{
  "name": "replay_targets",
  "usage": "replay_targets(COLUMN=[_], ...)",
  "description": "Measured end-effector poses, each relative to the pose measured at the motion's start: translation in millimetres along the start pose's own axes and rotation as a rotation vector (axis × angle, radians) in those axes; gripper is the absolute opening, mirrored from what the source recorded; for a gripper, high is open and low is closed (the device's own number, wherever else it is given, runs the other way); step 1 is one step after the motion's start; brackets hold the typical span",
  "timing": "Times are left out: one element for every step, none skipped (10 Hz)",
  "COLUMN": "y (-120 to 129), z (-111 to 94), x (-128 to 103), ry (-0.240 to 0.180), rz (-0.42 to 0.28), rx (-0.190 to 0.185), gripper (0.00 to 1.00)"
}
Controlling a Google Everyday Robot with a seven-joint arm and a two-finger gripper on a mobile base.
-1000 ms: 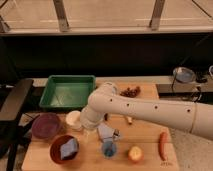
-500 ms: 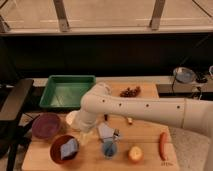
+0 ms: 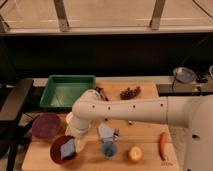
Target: Place sponge in purple bowl
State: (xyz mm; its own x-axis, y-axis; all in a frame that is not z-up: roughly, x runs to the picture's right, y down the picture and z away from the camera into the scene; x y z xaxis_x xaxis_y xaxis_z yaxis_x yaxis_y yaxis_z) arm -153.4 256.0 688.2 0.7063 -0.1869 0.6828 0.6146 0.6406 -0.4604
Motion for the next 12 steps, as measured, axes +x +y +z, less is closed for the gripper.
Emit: replay_targets(y=[2,5,6,8,8,7,7,7,7,6,6,5], z=[3,7,11,13,14,15,15,14,13,12,11,10], x=[-1,0,2,4,7,9,11,12,13,13,13,13], ry=[-0.003,-0.009,-0.016,-0.02,-0.024,-0.027,-0.021,-0.01,-0.003,0.002,0.005,0.006], rz=[-0.003,-0.003,0.0,0.005,0.009,0.013,0.015,0.019,0.02,0.019,0.018,0.019], rx=[-0.007,-0.016,-0.022,-0.025,-0.024,-0.023,-0.017,-0.008,-0.003,0.003,0.008,0.013], gripper=[0.65,0.65,0.65,0.65,0.65,0.64,0.58,0.46,0.38,0.27,0.18,0.07])
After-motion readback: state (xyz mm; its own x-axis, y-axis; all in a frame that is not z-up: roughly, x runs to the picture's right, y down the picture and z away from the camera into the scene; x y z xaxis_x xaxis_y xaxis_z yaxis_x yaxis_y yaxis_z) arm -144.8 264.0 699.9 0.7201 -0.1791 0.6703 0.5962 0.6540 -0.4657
